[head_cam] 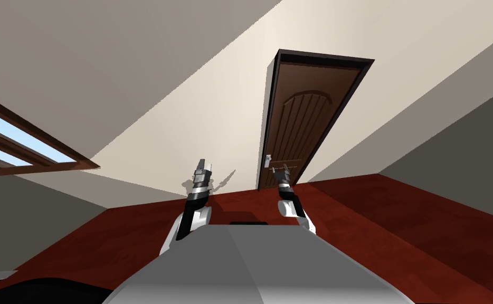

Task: Pull the door open

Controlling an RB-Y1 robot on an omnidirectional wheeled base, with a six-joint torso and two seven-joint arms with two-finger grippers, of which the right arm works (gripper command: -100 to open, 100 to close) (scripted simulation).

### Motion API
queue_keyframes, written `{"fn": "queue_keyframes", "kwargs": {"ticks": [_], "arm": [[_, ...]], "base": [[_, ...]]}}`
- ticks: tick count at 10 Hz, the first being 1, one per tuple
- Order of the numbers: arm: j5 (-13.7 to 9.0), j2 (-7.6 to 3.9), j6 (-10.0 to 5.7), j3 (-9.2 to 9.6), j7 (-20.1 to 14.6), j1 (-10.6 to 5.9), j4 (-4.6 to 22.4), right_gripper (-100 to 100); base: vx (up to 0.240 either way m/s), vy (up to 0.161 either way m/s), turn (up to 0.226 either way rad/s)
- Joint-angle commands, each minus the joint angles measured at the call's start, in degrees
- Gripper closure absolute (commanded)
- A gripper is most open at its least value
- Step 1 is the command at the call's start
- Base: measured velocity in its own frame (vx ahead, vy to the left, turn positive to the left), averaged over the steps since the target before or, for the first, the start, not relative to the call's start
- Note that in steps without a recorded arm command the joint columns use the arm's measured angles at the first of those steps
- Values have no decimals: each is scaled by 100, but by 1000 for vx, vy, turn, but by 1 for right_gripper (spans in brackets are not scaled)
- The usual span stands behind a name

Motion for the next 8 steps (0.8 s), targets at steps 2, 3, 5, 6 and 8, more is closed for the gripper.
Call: {"fn": "queue_keyframes", "kwargs": {"ticks": [2, 3, 5, 6, 8], "arm": [[-281, -64, 58, 29, -348, -132, 264, -100], [-455, -110, 72, 53, -547, -210, 447, -100], [-626, -155, 86, 76, -744, -288, 627, -100], [-794, -198, 100, 98, -938, -364, 804, -100], [-963, -242, 114, 121, -1132, -440, 982, -100]], "base": [[52, -97, 126], [47, -82, 100], [52, -82, 126], [25, -75, 75], [37, -85, 120]]}}
